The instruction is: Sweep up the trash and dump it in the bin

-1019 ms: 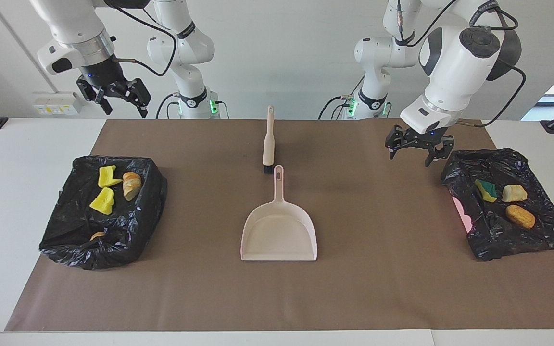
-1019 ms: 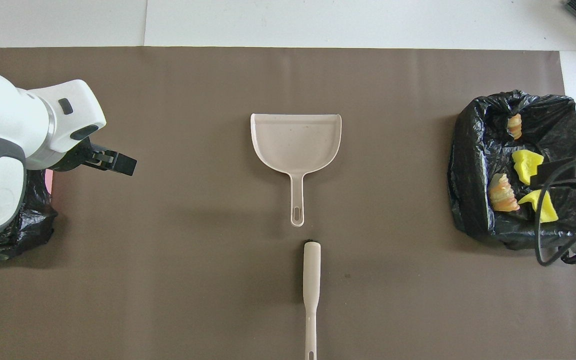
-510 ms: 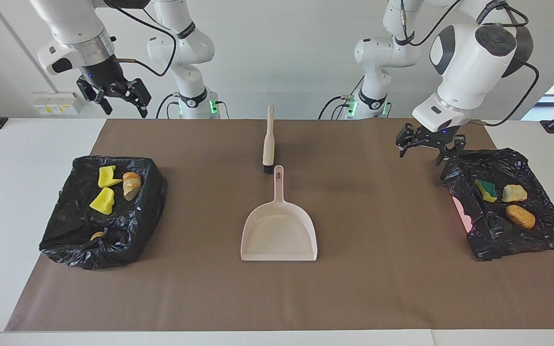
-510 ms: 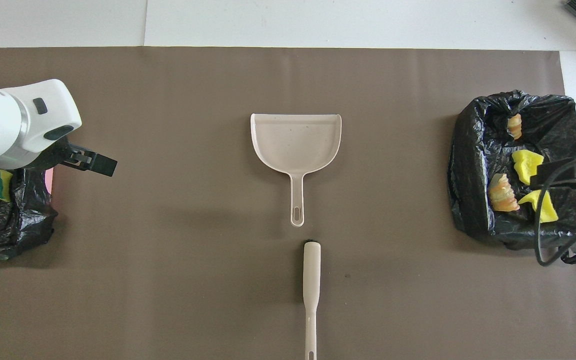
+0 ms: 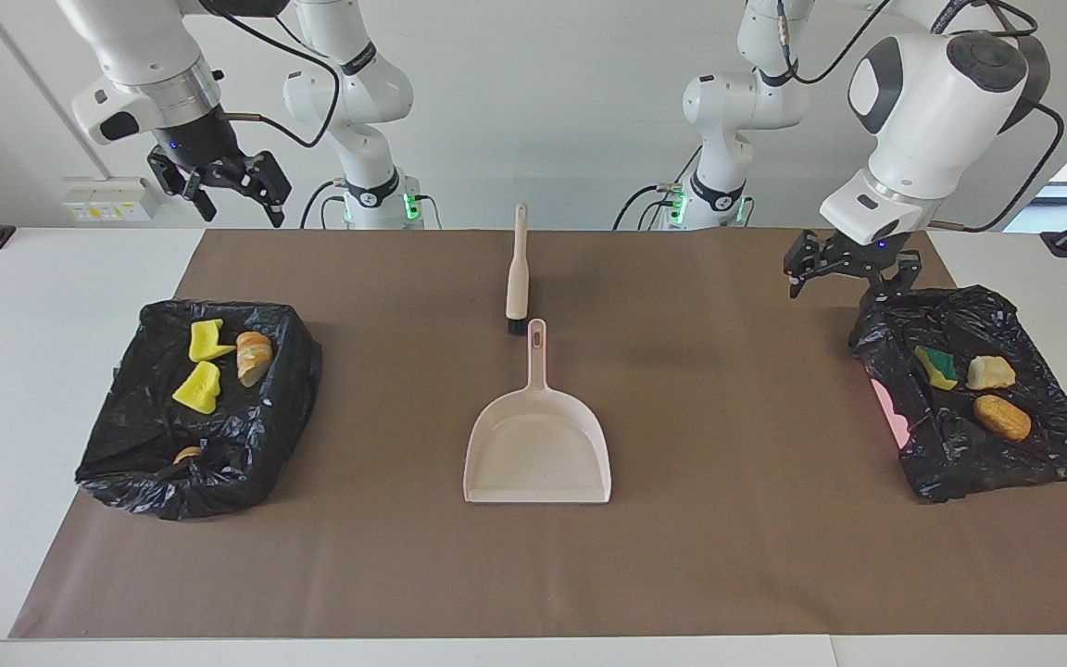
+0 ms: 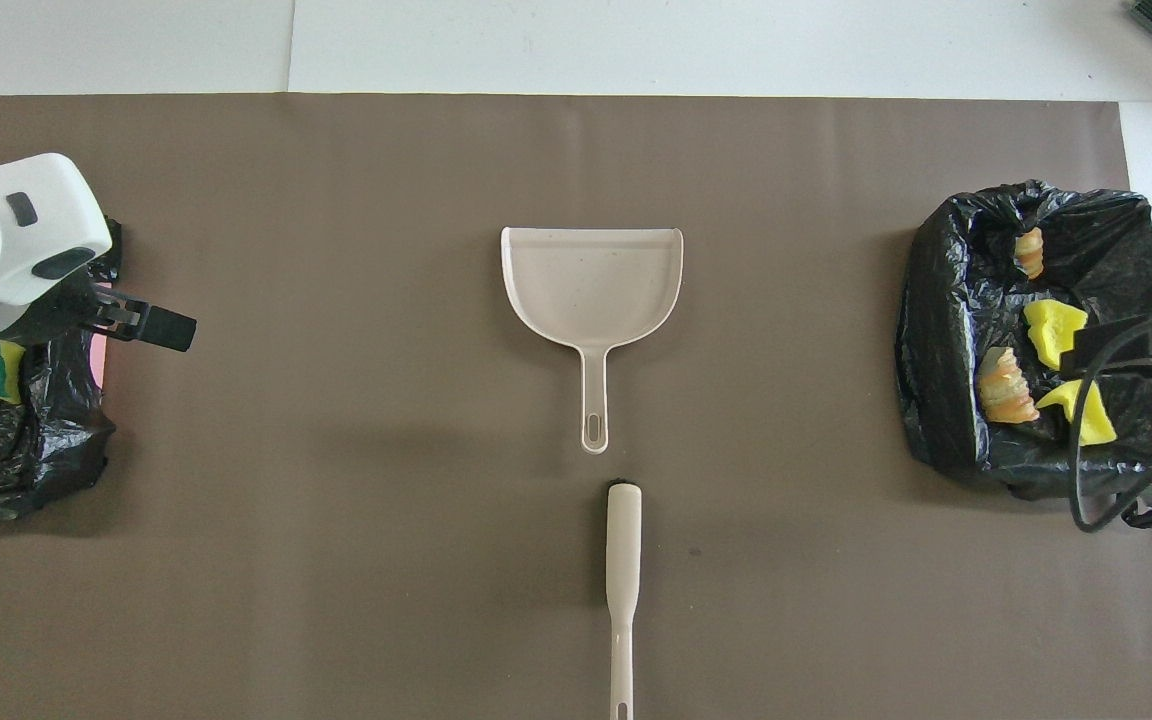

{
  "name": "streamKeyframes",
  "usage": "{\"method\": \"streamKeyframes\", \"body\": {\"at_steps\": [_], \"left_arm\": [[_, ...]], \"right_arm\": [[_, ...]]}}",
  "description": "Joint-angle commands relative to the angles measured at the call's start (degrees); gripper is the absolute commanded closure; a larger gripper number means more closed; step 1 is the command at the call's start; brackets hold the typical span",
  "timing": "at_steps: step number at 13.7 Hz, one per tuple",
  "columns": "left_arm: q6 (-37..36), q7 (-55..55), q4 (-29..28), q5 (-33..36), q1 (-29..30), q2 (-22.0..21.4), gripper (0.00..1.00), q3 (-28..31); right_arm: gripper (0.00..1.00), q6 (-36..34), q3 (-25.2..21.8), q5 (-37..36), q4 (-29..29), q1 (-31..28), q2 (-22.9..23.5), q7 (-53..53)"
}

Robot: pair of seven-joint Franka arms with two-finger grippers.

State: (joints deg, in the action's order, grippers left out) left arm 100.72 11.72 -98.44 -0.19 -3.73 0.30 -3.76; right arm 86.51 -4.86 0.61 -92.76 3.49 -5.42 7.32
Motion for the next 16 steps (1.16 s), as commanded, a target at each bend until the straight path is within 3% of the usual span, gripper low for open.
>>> {"method": "streamKeyframes", "body": {"at_steps": [1,5,8,13,16], "left_arm": [[-0.8,1.3,-0.2,-1.1,1.4,-0.8,0.00,-0.6],[-0.9,1.2,0.1,-0.7,1.7,-0.8,0.00,-0.5],[-2.4,1.0,3.7,-0.5,2.2,-0.9,0.00,-0.5],[-16.4,0.7,13.6,-0.2,2.7,-1.1,0.00,0.7],[-20.5,0.6,16.6,-0.2,2.9,-0.7,0.00,0.6]], "right_arm": [[0.00,1.1,0.3,0.2,-1.4,-0.8,-1.1,-1.6],[0.00,1.2,0.3,0.2,-1.4,-0.8,-1.1,-1.5],[0.00,1.1,0.3,0.2,-1.3,-0.8,-1.1,-1.5],[0.00,1.2,0.3,0.2,-1.4,-0.8,-1.1,-1.5],[0.00,1.1,0.3,0.2,-1.4,-0.8,-1.1,-1.5]]}}
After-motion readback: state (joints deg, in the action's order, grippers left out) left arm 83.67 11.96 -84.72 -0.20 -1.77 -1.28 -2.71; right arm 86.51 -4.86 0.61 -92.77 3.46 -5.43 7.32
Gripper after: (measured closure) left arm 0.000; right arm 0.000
